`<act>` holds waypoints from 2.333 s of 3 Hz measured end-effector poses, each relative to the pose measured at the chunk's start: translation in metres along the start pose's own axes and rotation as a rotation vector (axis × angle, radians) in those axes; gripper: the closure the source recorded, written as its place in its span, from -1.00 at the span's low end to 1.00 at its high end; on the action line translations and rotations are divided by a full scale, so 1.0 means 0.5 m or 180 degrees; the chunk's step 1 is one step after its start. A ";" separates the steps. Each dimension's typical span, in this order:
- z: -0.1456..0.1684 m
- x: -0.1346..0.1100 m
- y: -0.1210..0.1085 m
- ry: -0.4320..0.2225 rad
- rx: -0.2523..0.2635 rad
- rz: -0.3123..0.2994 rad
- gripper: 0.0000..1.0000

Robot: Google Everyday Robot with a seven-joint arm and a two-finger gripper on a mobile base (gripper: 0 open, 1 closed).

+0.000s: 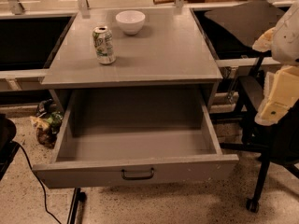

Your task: Place 7up can into top drawer

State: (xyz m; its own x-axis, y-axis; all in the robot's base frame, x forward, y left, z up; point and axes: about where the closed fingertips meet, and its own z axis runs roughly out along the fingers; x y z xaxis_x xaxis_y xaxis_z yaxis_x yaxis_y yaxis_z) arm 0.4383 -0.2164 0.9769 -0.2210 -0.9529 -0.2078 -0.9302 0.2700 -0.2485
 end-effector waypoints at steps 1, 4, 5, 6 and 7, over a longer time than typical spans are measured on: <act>-0.002 -0.007 -0.009 -0.0047 0.0044 0.0011 -1.00; 0.065 -0.167 -0.199 -0.1331 0.0199 0.0562 -1.00; 0.065 -0.167 -0.199 -0.1331 0.0199 0.0562 -1.00; 0.095 -0.200 -0.231 -0.1465 0.0214 0.0538 -1.00; 0.157 -0.284 -0.313 -0.1787 0.0278 0.0520 -1.00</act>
Offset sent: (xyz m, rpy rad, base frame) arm 0.0967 0.0272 0.0113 0.3217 -0.1278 -0.0926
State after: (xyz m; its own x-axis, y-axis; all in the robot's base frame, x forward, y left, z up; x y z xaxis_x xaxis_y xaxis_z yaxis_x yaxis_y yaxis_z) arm 0.6385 -0.1127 0.9709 -0.1483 -0.6853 -0.7131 -0.8643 0.4402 -0.2433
